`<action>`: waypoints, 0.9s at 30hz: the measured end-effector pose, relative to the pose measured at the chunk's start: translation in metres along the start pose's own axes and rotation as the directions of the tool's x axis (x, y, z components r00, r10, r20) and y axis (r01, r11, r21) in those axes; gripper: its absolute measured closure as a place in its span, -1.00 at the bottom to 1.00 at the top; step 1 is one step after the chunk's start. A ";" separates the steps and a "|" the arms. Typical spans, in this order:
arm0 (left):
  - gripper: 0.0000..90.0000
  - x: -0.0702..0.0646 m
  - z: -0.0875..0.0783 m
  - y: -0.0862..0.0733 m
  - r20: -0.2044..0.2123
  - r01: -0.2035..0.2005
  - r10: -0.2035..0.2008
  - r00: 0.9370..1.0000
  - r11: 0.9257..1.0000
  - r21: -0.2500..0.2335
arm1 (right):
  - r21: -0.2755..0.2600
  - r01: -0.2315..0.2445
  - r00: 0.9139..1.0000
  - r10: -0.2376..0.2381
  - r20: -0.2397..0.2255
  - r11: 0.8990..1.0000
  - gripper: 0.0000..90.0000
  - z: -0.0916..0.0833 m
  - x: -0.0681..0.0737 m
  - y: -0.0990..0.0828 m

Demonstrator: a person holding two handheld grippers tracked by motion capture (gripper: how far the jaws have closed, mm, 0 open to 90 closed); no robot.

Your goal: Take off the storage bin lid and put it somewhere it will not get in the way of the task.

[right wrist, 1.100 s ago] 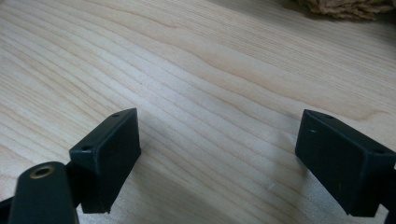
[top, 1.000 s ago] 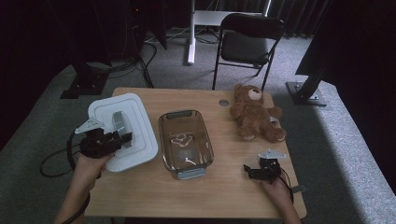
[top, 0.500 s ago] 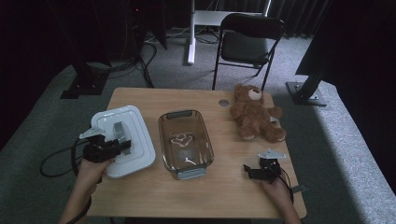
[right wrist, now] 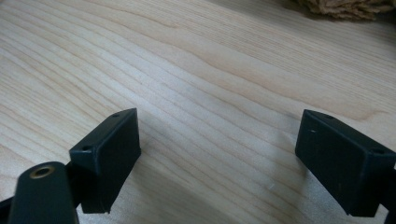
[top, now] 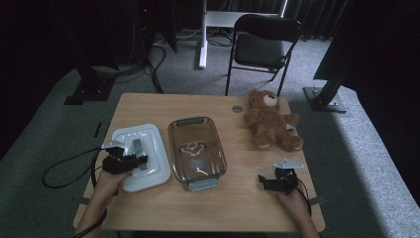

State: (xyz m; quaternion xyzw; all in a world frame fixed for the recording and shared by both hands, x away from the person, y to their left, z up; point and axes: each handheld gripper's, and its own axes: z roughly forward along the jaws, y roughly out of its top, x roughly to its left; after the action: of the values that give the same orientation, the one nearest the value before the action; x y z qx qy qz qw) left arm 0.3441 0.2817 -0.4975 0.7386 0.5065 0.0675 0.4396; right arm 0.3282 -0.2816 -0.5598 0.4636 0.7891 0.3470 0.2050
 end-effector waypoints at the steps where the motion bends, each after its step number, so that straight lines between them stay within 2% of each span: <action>1: 0.40 0.001 0.004 -0.001 0.003 0.005 -0.005 1.000 1.000 0.007 | 0.000 0.000 1.000 0.000 0.000 1.000 -0.71 0.000 0.000 0.000; 3: 0.40 0.001 0.009 -0.002 0.003 0.005 -0.005 1.000 1.000 0.014 | 0.000 0.000 1.000 0.000 0.000 1.000 -0.71 0.000 0.000 0.000; 7: 0.40 0.003 0.020 -0.002 0.037 -0.003 0.002 0.999 1.000 0.020 | 0.000 0.000 1.000 0.000 0.000 1.000 -0.71 0.000 0.000 0.000; 10: 0.40 0.003 0.027 -0.001 0.046 -0.010 0.008 0.999 1.000 0.029 | 0.000 0.000 1.000 0.000 0.000 1.000 -0.71 0.000 0.000 0.000; 18: 0.38 0.008 0.041 -0.001 0.060 0.015 -0.018 0.998 0.999 0.044 | 0.001 0.001 1.000 -0.001 0.000 1.000 -0.71 0.000 0.000 0.000; 21: 0.31 0.013 0.046 -0.005 0.041 0.016 -0.020 0.999 0.997 0.076 | 0.001 0.001 1.000 -0.001 0.000 1.000 -0.71 0.000 0.000 0.000; 25: 0.07 0.015 0.046 -0.007 0.023 0.010 -0.012 1.000 0.997 0.075 | 0.001 0.001 1.000 -0.001 0.000 1.000 -0.71 0.000 0.000 0.000; 27: -0.06 0.015 0.042 -0.007 0.001 -0.005 0.005 1.000 0.998 0.060 | 0.002 0.001 1.000 -0.001 0.000 1.000 -0.71 0.000 0.000 0.000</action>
State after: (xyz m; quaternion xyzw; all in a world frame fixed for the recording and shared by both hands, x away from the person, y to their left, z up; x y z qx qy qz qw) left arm 0.3691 0.2696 -0.5334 0.7529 0.5062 0.0529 0.4173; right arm 0.3281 -0.2817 -0.5597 0.4634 0.7896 0.3463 0.2048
